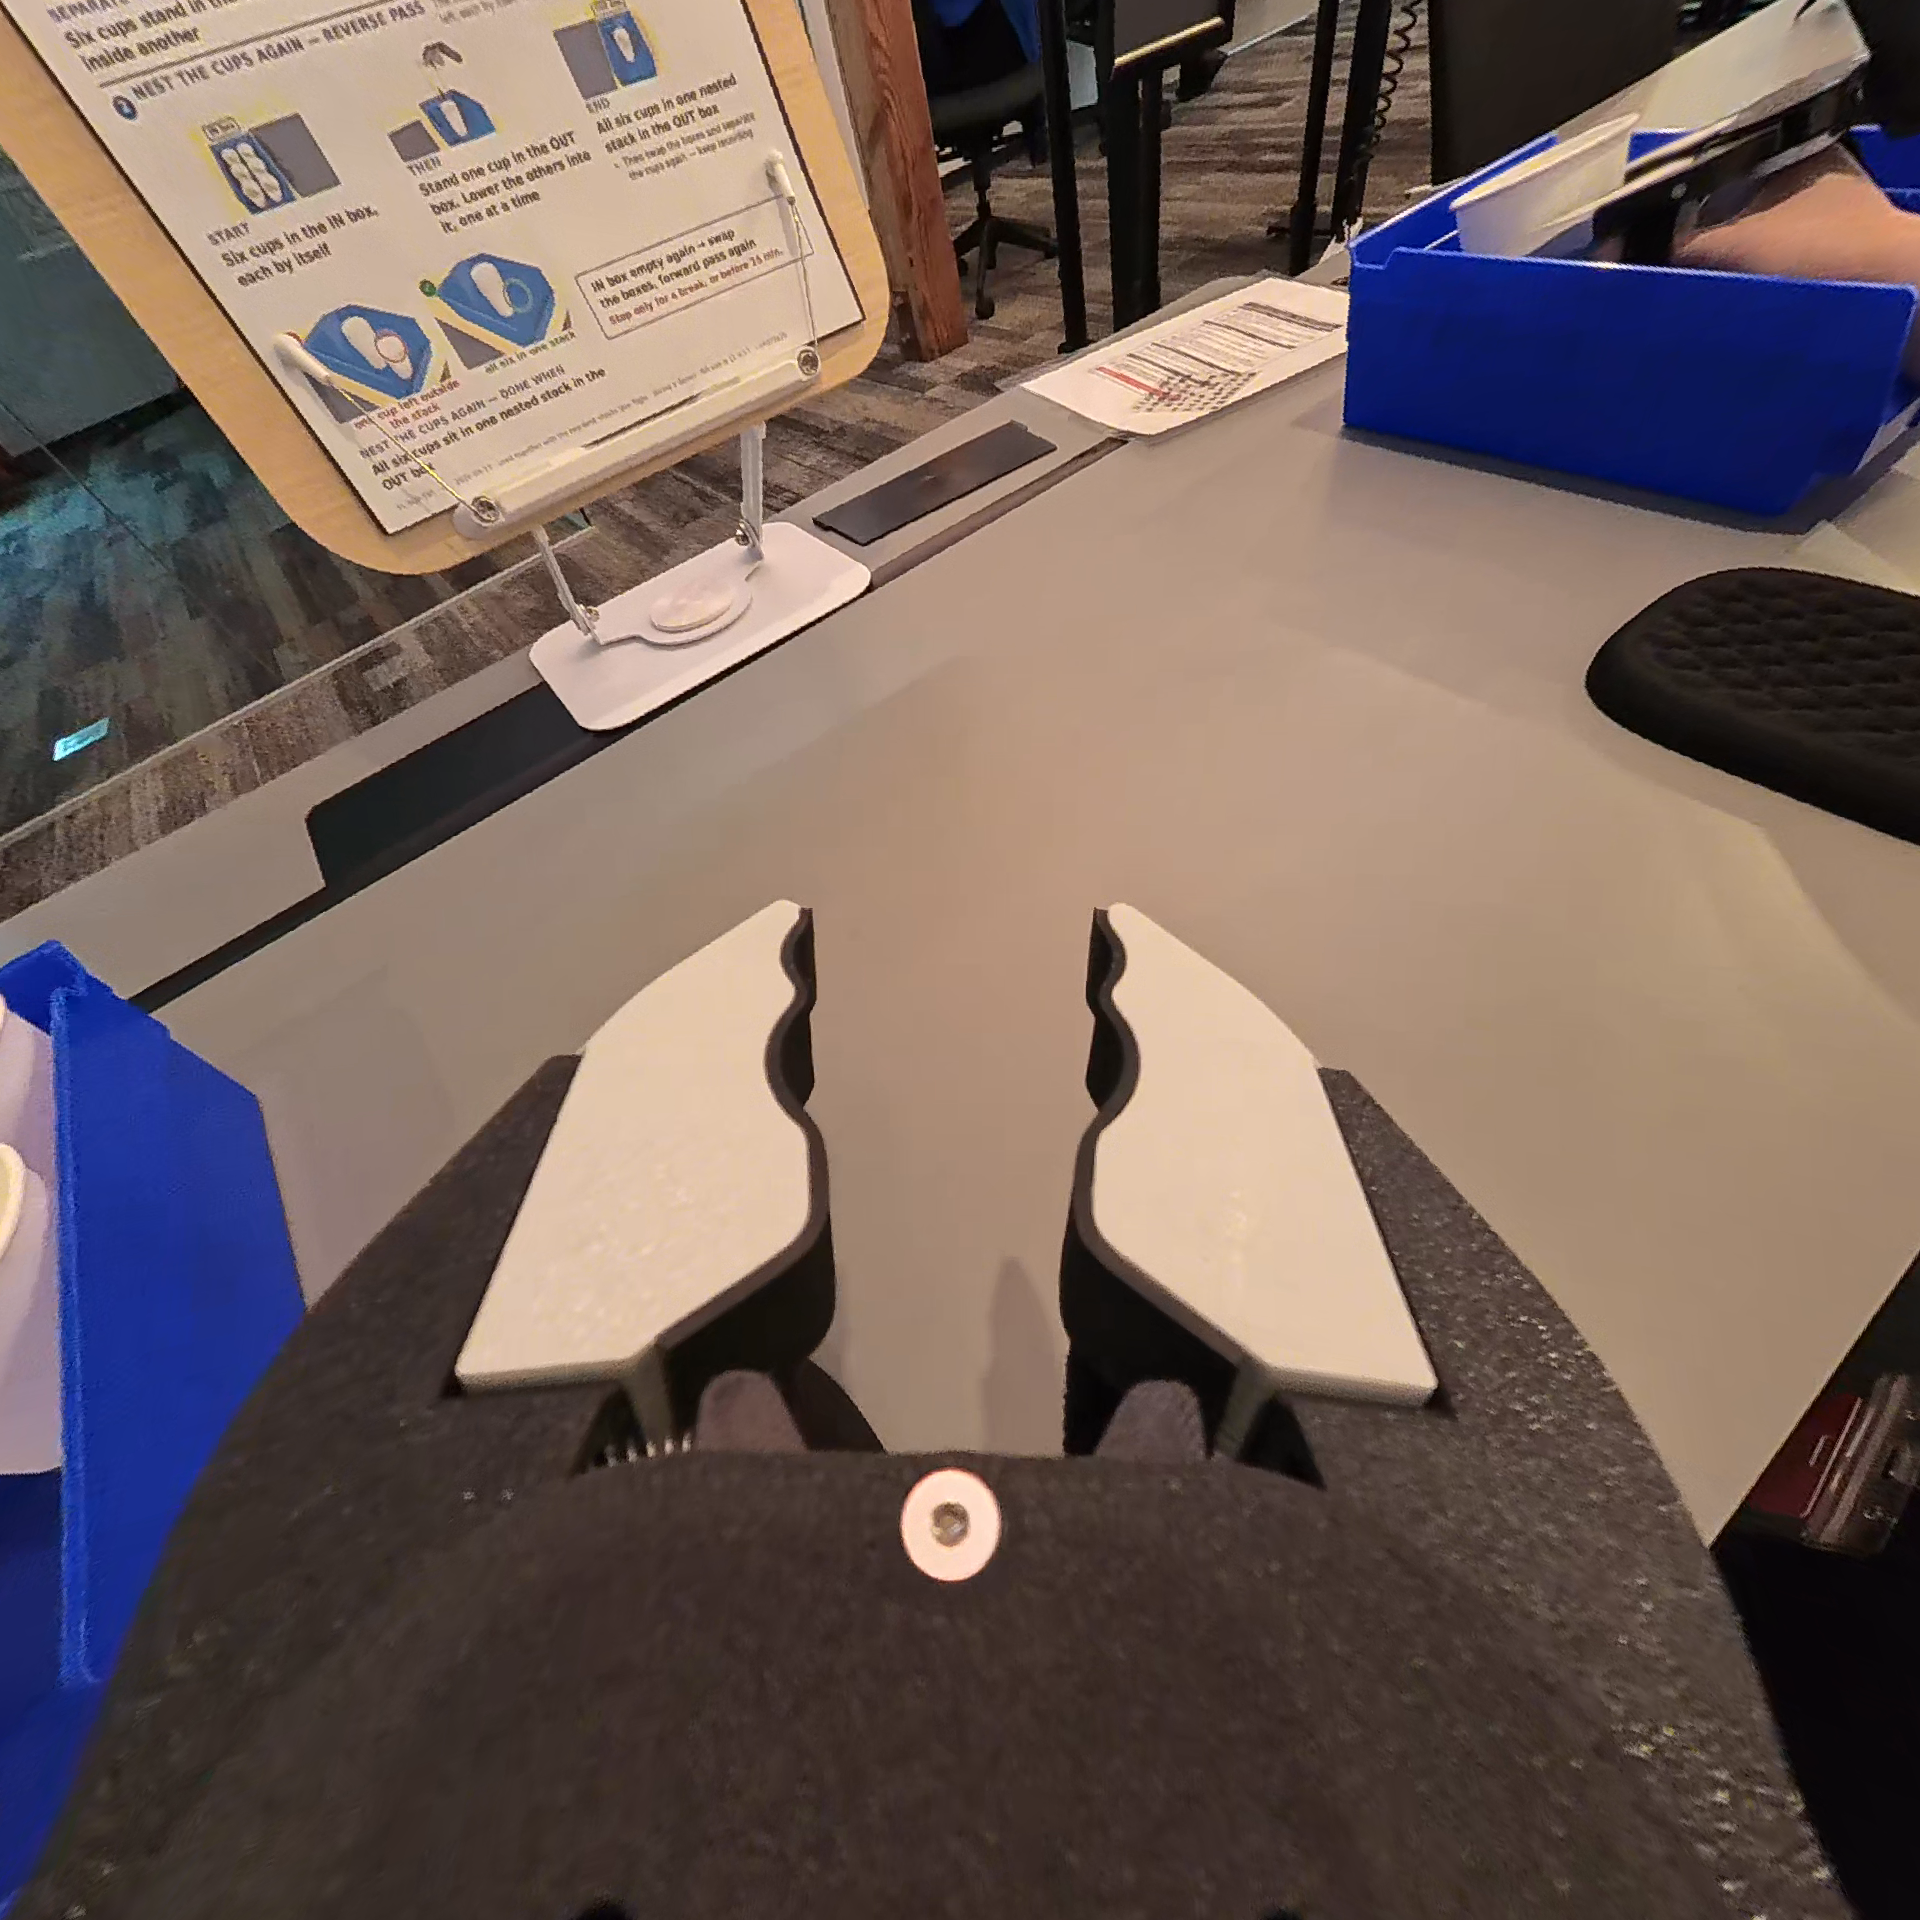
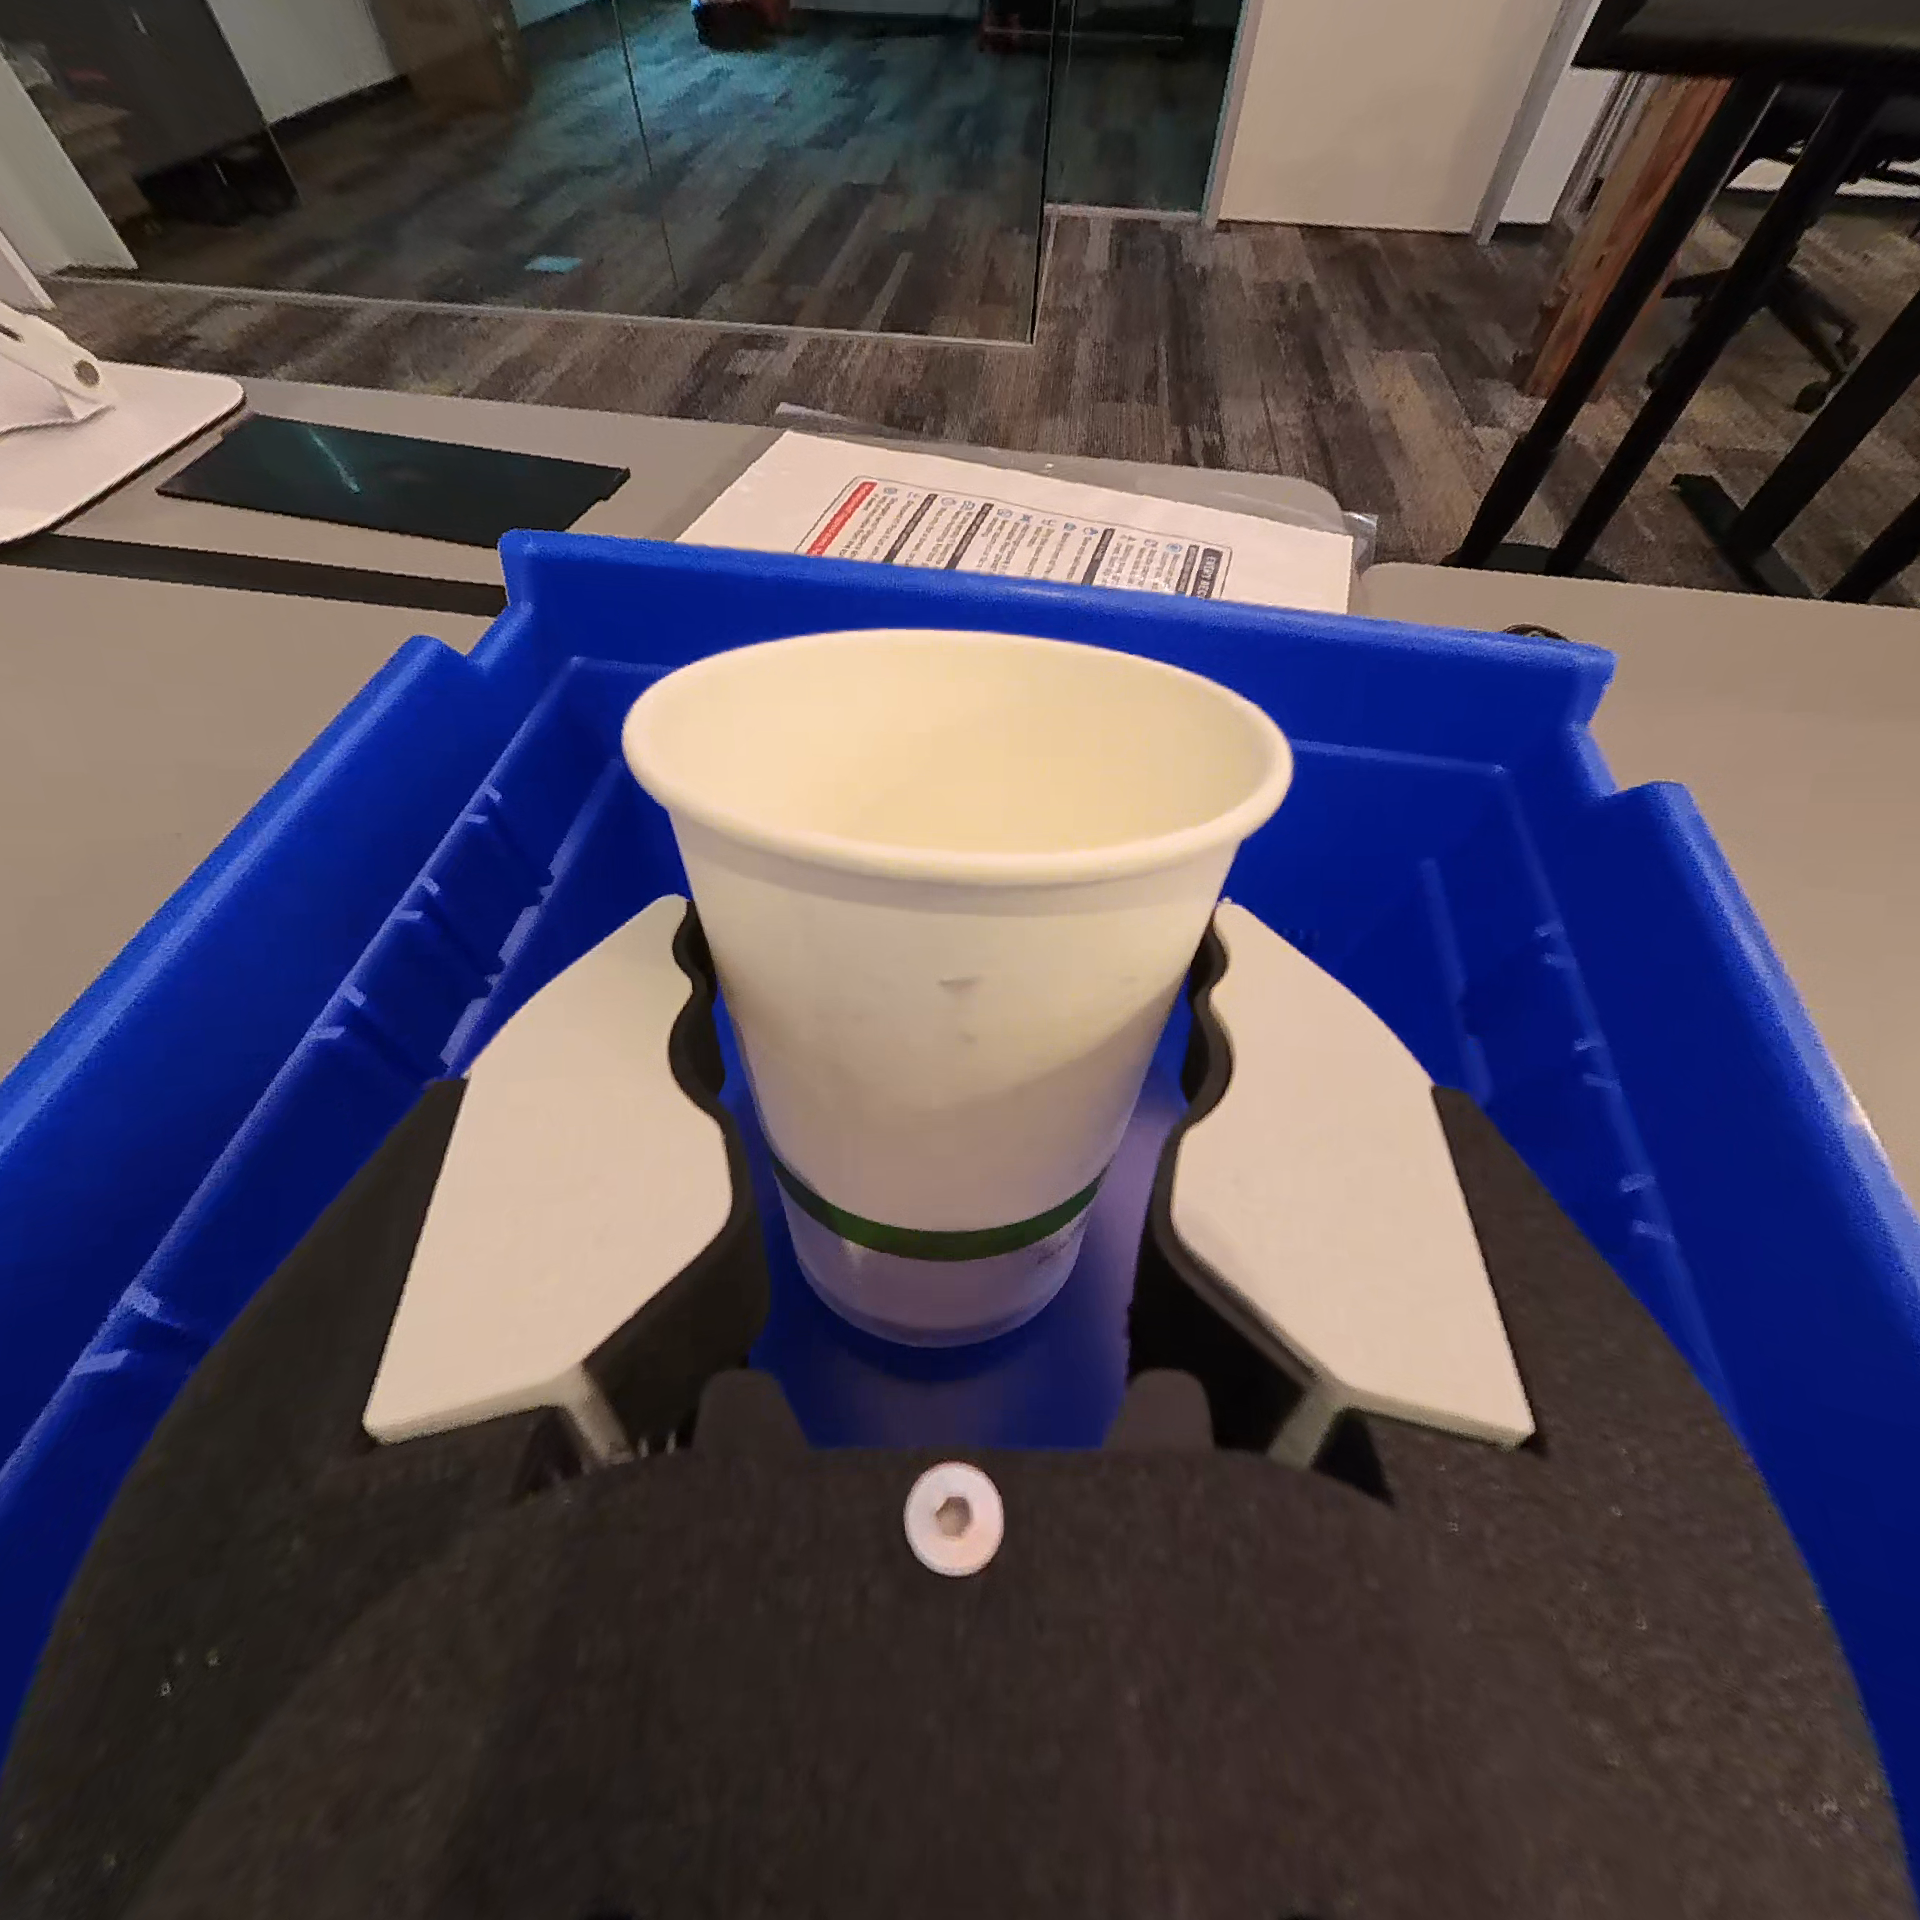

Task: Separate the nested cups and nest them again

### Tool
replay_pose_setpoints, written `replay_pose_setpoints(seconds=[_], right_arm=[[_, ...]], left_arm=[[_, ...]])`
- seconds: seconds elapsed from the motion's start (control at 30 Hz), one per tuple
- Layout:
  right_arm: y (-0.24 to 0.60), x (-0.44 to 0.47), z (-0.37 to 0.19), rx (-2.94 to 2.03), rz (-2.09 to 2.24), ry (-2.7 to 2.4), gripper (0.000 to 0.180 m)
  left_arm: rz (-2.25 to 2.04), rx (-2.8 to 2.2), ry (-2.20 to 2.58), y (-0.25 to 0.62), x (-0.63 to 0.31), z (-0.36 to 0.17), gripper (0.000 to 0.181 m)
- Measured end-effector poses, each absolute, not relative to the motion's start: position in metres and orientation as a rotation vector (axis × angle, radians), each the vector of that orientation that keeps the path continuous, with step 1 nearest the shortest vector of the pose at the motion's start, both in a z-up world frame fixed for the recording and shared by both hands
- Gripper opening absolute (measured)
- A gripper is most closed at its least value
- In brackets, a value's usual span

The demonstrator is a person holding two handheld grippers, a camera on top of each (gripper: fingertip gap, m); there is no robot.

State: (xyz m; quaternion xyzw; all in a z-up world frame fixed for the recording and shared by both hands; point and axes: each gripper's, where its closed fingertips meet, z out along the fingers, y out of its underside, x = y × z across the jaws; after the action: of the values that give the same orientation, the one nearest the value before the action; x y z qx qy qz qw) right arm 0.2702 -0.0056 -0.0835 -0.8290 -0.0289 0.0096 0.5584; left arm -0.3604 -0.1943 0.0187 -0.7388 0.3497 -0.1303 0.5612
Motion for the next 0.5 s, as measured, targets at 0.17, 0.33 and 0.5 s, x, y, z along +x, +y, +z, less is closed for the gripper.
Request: replay_pose_setpoints(seconds=[0.17,0.33,0.5], right_arm=[[-0.012,0.270,-0.085,-1.966,0.017,-0.080,0.087],[-0.023,0.271,-0.089,-2.012,0.007,-0.081,0.088],[-0.033,0.270,-0.098,-2.085,-0.022,-0.104,0.089]], left_arm=[[-0.316,-1.738,0.822,-0.195,-0.361,0.017,0.050],[-0.323,-1.738,0.827,-0.198,-0.362,0.015,0.050],[-0.339,-1.730,0.823,-0.201,-0.364,0.015,0.050]])
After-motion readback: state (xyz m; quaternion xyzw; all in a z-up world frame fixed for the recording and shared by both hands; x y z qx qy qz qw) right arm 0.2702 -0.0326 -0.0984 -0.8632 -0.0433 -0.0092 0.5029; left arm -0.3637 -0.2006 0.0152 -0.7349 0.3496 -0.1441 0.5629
